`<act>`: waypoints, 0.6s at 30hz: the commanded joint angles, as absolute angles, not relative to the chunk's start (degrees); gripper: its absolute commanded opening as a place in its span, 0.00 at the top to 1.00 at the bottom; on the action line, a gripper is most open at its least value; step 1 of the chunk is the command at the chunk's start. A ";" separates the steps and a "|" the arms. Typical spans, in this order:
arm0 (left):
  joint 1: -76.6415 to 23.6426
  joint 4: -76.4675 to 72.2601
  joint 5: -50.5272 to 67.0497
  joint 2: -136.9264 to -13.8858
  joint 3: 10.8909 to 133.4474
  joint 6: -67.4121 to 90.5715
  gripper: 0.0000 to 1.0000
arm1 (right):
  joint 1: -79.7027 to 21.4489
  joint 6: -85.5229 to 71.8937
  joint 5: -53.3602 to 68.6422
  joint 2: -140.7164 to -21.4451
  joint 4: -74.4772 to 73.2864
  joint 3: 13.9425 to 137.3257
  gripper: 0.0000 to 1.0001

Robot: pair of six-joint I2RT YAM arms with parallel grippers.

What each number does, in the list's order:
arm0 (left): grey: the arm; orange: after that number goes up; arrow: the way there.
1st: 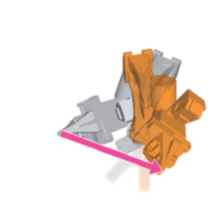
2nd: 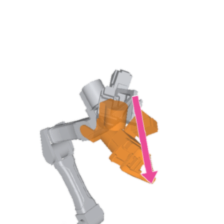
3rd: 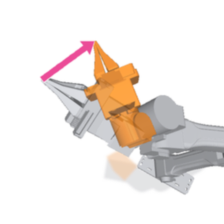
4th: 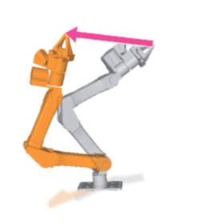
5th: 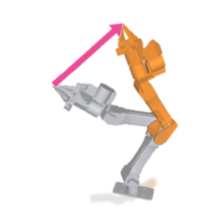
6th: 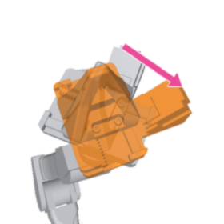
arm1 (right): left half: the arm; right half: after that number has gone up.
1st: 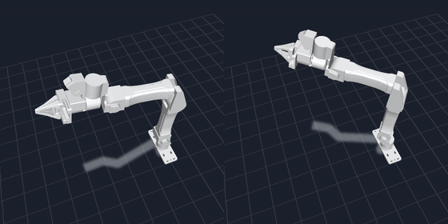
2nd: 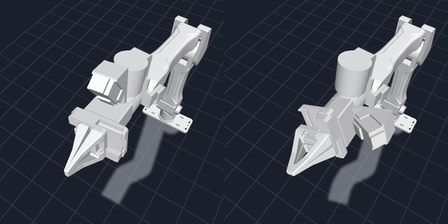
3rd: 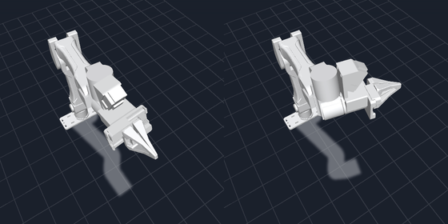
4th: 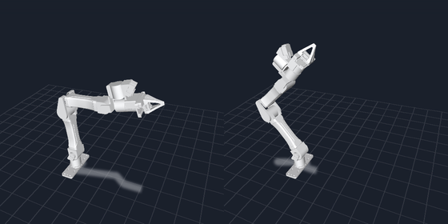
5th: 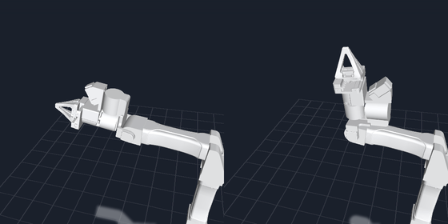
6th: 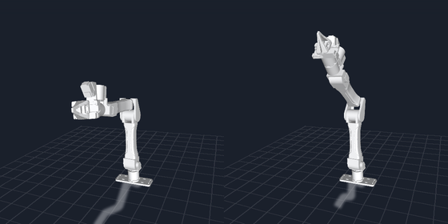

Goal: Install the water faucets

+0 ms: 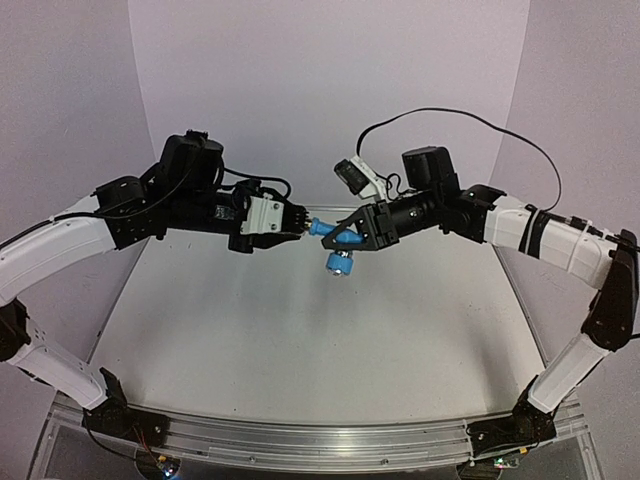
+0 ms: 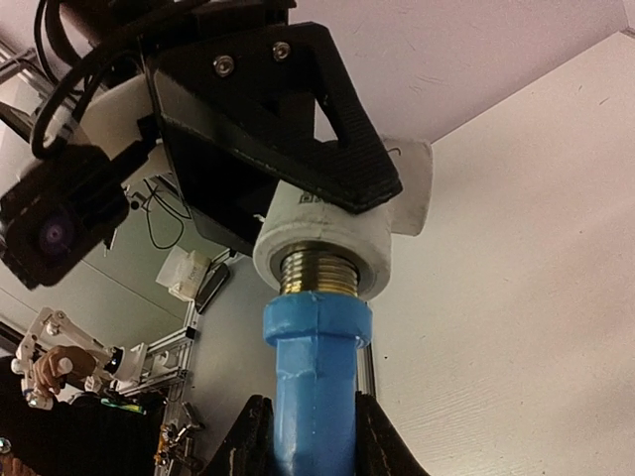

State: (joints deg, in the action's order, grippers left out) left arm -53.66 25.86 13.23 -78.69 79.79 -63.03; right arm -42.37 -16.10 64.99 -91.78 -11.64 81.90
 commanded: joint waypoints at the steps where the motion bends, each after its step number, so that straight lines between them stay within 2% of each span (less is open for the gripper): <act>1: -57.83 21.61 4.09 -83.72 78.12 -71.26 1.00 | -45.81 -21.94 73.94 -92.03 2.55 88.57 1.00; 7: -58.95 19.18 -2.59 -82.80 75.56 -73.56 1.00 | -43.45 -35.51 71.38 -93.51 2.61 89.25 1.00; 13: -59.17 15.88 -0.70 -82.42 73.53 -72.32 1.00 | -43.17 -46.50 69.58 -93.99 5.87 89.73 1.00; 18: -59.23 6.34 3.31 -80.22 68.97 -70.73 1.00 | -43.15 -63.35 69.82 -94.50 25.56 85.39 1.00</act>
